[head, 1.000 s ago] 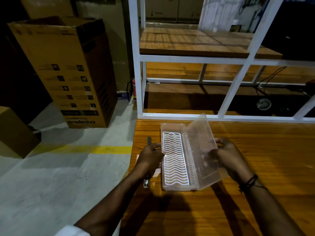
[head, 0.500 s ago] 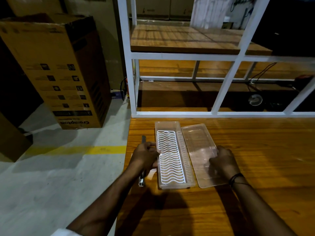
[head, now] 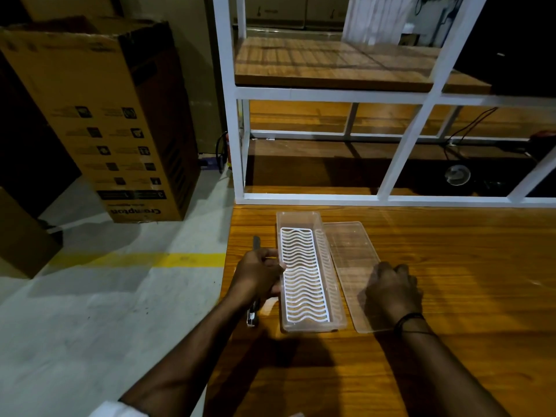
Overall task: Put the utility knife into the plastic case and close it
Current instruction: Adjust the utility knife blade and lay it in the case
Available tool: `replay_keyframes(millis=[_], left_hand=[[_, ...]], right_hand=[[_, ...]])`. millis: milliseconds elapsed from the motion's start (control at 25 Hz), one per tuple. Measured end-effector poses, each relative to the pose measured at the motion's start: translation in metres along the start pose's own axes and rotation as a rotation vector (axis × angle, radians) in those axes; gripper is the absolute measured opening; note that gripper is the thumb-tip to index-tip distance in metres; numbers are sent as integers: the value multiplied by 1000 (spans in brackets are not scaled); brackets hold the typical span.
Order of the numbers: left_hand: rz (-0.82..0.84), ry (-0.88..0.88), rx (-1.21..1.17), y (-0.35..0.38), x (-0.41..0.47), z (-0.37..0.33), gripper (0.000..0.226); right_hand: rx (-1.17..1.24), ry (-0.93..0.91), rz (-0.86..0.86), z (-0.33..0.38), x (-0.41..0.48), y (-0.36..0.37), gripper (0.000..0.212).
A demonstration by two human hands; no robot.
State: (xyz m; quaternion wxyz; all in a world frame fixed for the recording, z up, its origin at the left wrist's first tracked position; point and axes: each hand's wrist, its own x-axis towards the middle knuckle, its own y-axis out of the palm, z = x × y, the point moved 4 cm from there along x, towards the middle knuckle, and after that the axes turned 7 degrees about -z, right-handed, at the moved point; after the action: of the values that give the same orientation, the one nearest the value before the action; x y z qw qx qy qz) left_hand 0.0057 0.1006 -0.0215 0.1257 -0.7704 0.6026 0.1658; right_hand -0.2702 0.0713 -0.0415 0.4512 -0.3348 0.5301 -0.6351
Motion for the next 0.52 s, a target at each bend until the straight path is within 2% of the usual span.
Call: replay_keyframes(millis=[240, 320, 400, 520], left_hand=[[-8, 10, 6, 0, 0, -1, 21], [-64, 32, 53, -6, 1, 0, 18], [-172, 123, 214, -19, 5, 0, 18], [-351, 263, 580, -43, 6, 2, 10]], right_hand=[[-30, -15, -51, 4, 0, -1, 41], [-27, -47, -103, 10, -1, -5, 41], [31, -91, -146, 19, -5, -10, 40], [108, -200, -222, 35, -16, -19, 39]])
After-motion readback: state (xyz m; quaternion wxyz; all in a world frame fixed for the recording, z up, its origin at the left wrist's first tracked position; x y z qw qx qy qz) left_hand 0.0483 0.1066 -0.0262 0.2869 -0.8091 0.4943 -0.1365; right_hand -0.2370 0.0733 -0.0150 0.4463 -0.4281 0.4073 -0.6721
